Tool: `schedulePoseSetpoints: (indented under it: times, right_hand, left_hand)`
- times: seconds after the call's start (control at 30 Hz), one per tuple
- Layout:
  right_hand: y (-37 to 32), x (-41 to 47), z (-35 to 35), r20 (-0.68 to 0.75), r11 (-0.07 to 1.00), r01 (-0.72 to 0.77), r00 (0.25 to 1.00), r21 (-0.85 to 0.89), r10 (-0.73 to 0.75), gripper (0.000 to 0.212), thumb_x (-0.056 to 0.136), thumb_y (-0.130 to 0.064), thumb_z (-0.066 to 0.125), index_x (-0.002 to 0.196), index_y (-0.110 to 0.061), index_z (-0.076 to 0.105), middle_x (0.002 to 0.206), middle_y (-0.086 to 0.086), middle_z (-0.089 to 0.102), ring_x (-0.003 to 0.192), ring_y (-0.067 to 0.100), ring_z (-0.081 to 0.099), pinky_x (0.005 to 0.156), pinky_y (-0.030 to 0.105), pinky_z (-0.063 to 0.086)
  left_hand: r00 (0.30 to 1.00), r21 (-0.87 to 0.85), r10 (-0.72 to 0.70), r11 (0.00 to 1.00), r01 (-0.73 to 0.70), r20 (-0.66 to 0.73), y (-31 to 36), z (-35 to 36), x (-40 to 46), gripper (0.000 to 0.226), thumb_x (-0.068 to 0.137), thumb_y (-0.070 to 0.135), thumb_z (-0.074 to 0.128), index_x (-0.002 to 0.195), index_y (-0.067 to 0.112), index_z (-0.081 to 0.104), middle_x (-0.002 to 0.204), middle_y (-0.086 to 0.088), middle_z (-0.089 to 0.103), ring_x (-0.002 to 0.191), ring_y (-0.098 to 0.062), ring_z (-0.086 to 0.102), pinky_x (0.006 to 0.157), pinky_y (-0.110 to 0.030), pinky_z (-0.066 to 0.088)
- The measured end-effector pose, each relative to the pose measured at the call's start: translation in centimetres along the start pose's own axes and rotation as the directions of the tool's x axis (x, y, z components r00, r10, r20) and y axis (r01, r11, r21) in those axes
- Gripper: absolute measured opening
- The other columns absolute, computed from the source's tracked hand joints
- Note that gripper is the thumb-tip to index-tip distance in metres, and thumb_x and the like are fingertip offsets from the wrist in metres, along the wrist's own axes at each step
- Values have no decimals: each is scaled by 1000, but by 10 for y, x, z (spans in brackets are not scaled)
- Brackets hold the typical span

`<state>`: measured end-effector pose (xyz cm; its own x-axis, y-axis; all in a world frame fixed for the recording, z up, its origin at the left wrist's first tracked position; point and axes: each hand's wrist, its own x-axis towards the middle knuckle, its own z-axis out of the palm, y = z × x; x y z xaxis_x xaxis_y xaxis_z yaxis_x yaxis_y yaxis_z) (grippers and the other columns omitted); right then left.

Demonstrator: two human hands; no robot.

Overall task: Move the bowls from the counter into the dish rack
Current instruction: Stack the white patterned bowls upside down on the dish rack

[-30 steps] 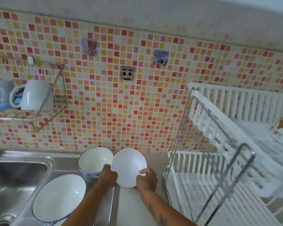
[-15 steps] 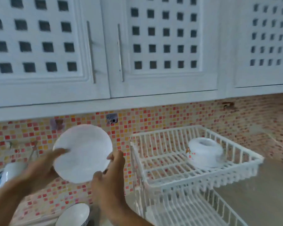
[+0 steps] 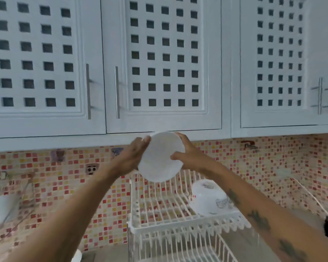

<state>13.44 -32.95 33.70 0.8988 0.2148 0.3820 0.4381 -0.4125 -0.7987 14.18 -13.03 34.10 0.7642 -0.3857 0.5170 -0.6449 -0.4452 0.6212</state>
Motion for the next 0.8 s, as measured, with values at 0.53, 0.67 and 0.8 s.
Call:
schedulePoseSetpoints:
  times: [0.53, 0.67, 0.8]
  right_hand:
    - [139, -13, -124, 118, 928, -8, 991, -372, 56, 70, 83, -45, 68, 143, -38, 32, 134, -12, 42, 115, 12, 52, 86, 21, 48]
    - [162, -15, -122, 64, 910, 36, 998, -412, -10, 73, 76, -41, 75, 139, -33, 39, 137, -6, 40, 117, 13, 51, 93, 24, 50]
    - [174, -15, -111, 46, 896, 94, 996, -434, -82, 71, 72, -35, 80, 133, -29, 44, 133, -6, 41, 115, 14, 49, 91, 21, 46]
  left_hand:
    - [949, 543, 255, 779, -315, 185, -26, 184, 75, 82, 86, 60, 52, 145, 13, 22, 139, -4, 26, 124, -21, 37, 104, -37, 44]
    - [949, 580, 247, 751, -316, 197, -33, 200, 77, 85, 83, 58, 58, 144, 9, 24, 144, -6, 25, 131, -20, 30, 110, -30, 34]
    - [964, 614, 172, 744, -264, 205, -39, 210, 73, 92, 80, 56, 63, 144, 6, 21, 153, -7, 16, 139, -23, 23, 116, -35, 28]
